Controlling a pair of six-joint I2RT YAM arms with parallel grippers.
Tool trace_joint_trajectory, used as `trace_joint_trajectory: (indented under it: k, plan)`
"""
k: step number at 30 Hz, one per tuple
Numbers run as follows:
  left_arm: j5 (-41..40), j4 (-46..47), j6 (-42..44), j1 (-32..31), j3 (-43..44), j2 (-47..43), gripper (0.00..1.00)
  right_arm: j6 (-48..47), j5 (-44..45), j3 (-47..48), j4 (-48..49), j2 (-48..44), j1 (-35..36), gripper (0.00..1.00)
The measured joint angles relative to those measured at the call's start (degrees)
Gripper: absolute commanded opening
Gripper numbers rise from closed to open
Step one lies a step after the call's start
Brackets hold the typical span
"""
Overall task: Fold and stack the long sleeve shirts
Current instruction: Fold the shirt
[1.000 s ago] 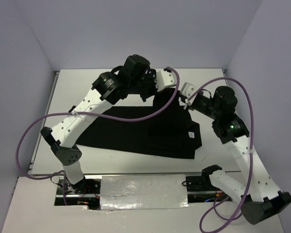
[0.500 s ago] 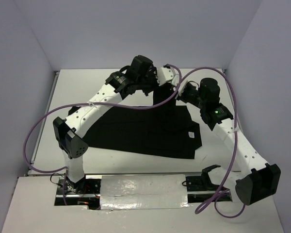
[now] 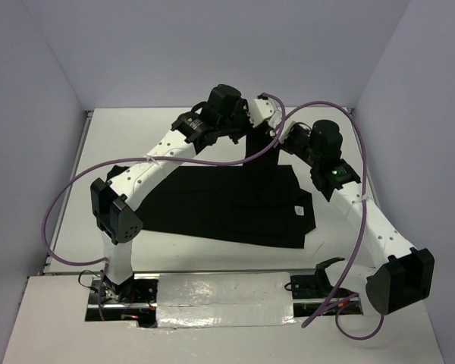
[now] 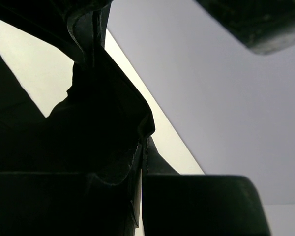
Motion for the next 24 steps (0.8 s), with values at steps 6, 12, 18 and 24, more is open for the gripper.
trace_joint_trajectory:
  k: [6,12,18,24]
  plan:
    - [-0.1,-0.1,0.0,0.2,-0.7,0.5,0.0,-1.5,-1.4,-2.3,1.1,0.2,-0.5,0.0]
    - [2.5,-1.7,-0.2,0.6,-3.7,1.2,0.0,-1.4,-3.2,-8.0,3.2,-0.1,-0.7,0.0]
    - [8.8,-6.2,0.1,1.1,-2.5,1.5,0.0,-1.2,-5.3,-8.3,2.7,-1.0,-1.6,0.0]
    - [17.9,-7.7,-3.2,2.1,0.9,1.7,0.0,3.1,-9.6,-7.6,3.0,-2.4,-5.2,0.0]
